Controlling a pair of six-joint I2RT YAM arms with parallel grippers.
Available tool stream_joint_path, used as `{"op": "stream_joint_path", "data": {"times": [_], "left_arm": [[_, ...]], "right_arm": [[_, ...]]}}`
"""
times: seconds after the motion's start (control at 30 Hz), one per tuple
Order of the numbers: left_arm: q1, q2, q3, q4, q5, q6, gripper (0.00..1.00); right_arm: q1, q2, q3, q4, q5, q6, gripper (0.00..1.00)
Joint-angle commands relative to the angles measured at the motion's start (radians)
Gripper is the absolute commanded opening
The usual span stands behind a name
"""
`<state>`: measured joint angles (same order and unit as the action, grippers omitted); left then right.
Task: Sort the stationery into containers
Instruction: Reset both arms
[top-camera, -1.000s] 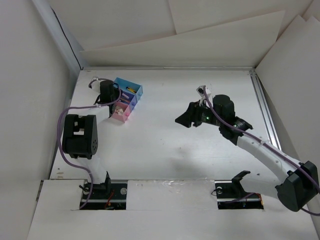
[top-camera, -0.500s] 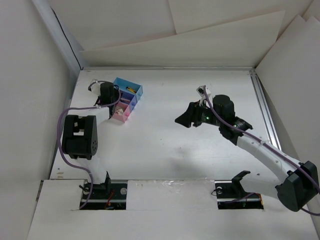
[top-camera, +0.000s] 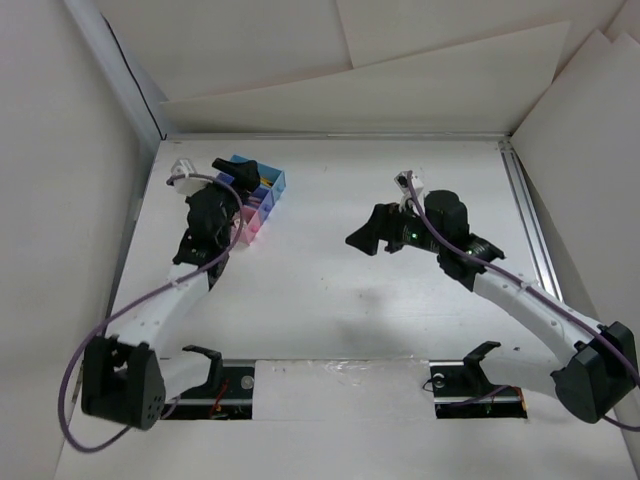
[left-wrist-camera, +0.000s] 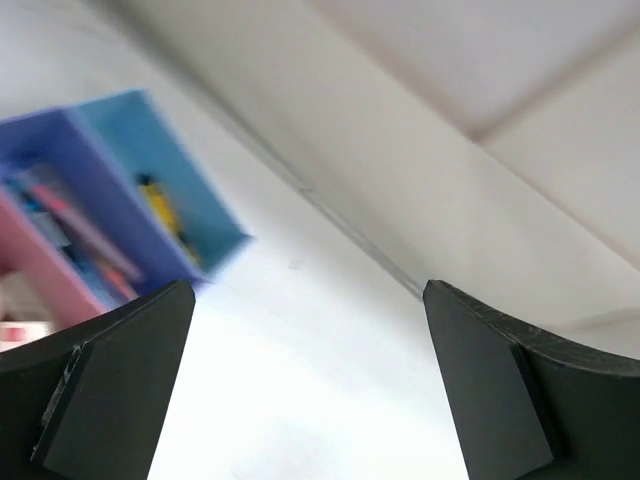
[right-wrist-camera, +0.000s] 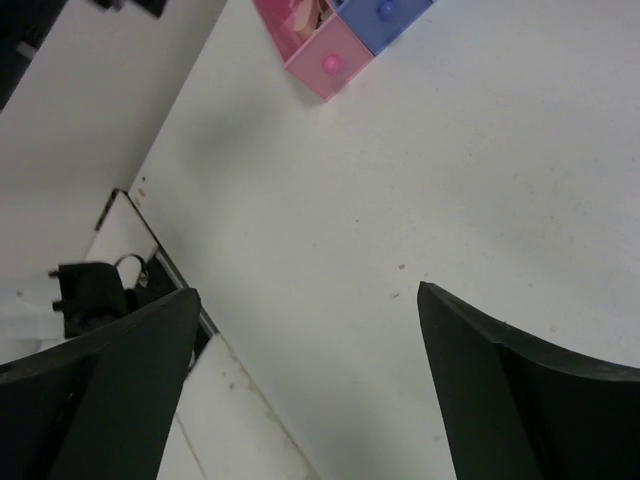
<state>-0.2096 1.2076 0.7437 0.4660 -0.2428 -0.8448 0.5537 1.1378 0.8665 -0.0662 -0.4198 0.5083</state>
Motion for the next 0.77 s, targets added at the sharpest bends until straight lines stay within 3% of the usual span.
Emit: {"op": "stream_joint_path", "data": {"times": [0.0, 0.13, 0.3, 0.57, 0.73], "left_arm": [[-0.076, -0.132, -0.084, 0.040, -0.038, 0.088, 1.00], [-0.085, -0.287, -0.210, 0.010, 0.063, 0.099, 1.00], [-0.062, -0.520, -0.231, -0.229, 0.042, 0.086, 1.00], [-0.039, -0.637, -0.161, -0.535, -0.070, 0.020, 1.00], [-0.039, -0.729, -0.184, -0.569, -0.095, 0.038, 1.00]], "right_arm": [[0.017, -0.029, -0.007, 0.057, 0.090, 0.004, 1.00], [0.017, -0.062, -0.007, 0.025, 0.182, 0.013, 1.00], [0.017, -0.101, -0.017, 0.025, 0.210, 0.013, 1.00], [0.017, -0.131, -0.037, 0.025, 0.269, 0.013, 1.00], [0.008, -0.131, -0.037, 0.025, 0.280, 0.013, 1.00]]}}
